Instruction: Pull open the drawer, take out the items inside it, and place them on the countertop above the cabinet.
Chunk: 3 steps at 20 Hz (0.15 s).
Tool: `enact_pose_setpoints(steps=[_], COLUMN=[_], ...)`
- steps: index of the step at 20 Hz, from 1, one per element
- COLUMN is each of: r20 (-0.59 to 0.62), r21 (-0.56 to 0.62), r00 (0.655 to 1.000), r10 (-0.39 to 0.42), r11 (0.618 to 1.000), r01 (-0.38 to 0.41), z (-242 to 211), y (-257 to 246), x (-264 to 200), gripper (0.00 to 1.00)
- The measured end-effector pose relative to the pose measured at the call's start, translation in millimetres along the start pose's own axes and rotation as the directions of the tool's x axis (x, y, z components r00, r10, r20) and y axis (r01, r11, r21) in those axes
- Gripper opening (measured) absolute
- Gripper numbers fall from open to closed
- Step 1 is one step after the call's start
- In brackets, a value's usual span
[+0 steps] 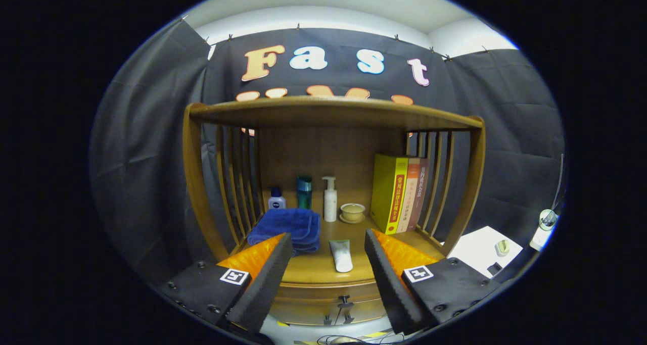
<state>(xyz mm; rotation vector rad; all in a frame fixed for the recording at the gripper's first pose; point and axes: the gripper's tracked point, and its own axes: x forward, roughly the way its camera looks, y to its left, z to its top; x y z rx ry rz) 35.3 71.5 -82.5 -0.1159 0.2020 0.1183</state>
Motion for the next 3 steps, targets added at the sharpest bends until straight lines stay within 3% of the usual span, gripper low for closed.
enact_pose_setpoints(steps=[3], r20=[0.027], r21=[-0.002], r00=[0.999], r10=[-0.019], r11=[1.000], r01=[0.019], z=[18.0], y=[-2.9], x=[-16.5], gripper=[0.96])
